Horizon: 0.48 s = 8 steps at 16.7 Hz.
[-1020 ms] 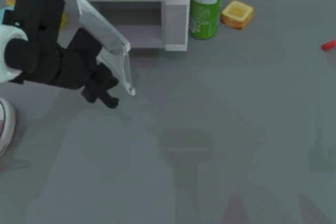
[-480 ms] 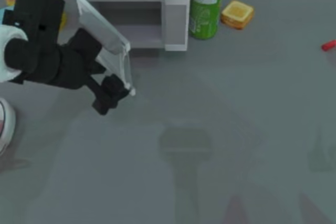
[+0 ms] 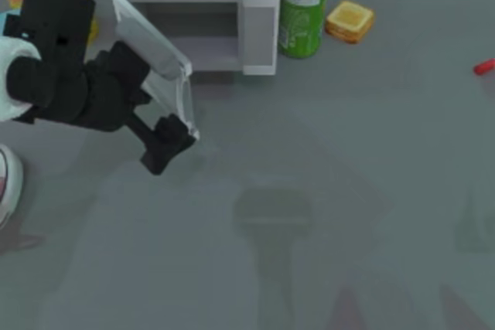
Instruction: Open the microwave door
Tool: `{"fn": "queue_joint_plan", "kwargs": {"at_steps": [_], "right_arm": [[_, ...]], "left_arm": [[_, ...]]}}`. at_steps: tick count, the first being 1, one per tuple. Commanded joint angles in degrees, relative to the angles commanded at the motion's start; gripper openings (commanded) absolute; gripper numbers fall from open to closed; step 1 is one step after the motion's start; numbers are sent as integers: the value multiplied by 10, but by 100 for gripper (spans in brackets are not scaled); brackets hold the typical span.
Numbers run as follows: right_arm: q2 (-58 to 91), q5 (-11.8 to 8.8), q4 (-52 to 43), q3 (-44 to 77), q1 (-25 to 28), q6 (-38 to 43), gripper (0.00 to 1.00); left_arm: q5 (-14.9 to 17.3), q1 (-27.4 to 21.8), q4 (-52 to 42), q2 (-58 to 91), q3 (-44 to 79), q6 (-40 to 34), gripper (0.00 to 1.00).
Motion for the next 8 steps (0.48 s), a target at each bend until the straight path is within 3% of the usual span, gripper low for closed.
{"fn": "queue_joint_plan", "kwargs": {"at_steps": [8], "right_arm": [[0,0,0,0,0,0,100]], "left_arm": [[-15,-12,-94,-124,-19,-21,100]]}}
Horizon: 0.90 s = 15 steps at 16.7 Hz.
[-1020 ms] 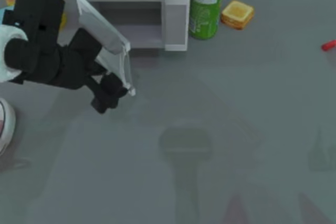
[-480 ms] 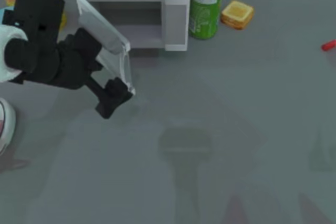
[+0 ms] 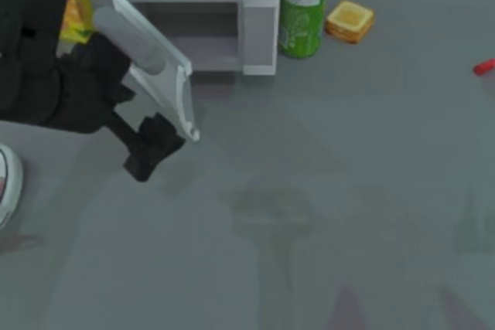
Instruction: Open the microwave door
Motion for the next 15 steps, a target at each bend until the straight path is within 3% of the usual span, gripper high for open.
{"fn": "queue_joint_plan", "kwargs": {"at_steps": [8,11,15], "right_arm": [[0,0,0,0,0,0,100],[0,0,0,0,0,0,100],[0,0,0,0,0,0,100]], "left_arm": [[-6,-2,-24,-14,5,-10,100],[-50,-18,-78,20,56,-64,100],[-150,-57,-224,98,191,-221,100]]}}
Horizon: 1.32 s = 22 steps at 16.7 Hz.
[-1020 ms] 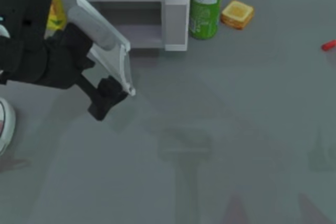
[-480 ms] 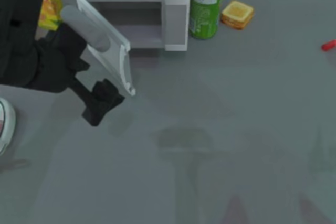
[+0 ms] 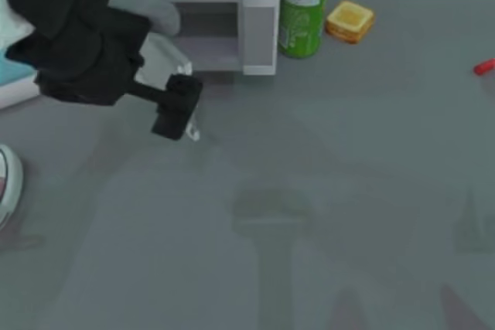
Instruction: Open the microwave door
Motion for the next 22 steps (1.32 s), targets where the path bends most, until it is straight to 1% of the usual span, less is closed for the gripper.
{"fn": "queue_joint_plan", "kwargs": {"at_steps": [4,7,10,12,14,17,19,22], "right_arm": [[0,0,0,0,0,0,100],[0,0,0,0,0,0,100],[0,0,0,0,0,0,100],[0,0,0,0,0,0,100],[0,0,0,0,0,0,100],[0,0,0,0,0,0,100],[0,0,0,0,0,0,100],[0,0,0,0,0,0,100]], "left_arm": [[-114,-50,-170,90,187,-233,100],[-193,-88,-283,157,336,-415,100],[-258,-124,-376,222,472,-575,100],[-292,-144,-426,262,549,-658,100],[-317,-160,-465,296,610,-723,100],[-338,-176,-502,332,669,-786,100],[-343,-180,-511,339,682,-800,100],[-343,-180,-511,339,682,-800,100]]}}
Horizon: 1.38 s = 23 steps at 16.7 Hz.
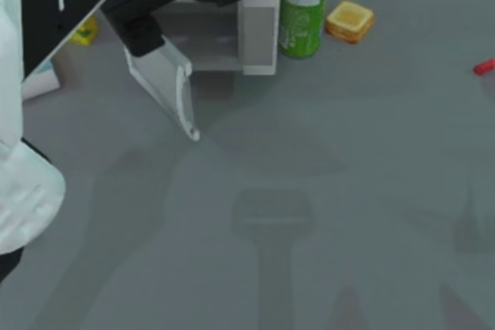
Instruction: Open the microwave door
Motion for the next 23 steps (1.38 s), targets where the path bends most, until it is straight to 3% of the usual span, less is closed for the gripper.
{"fn": "queue_joint_plan", "kwargs": {"at_steps": [5,13,19,23], "right_arm": [[0,0,0,0,0,0,100],[0,0,0,0,0,0,100],[0,0,0,0,0,0,100],[0,0,0,0,0,0,100]], "left_arm": [[1,12,42,-12,-43,14,100],[7,60,257,-57,-284,66,100],[8,66,282,-61,-310,73,100],[8,66,282,-61,-310,73,70]]}}
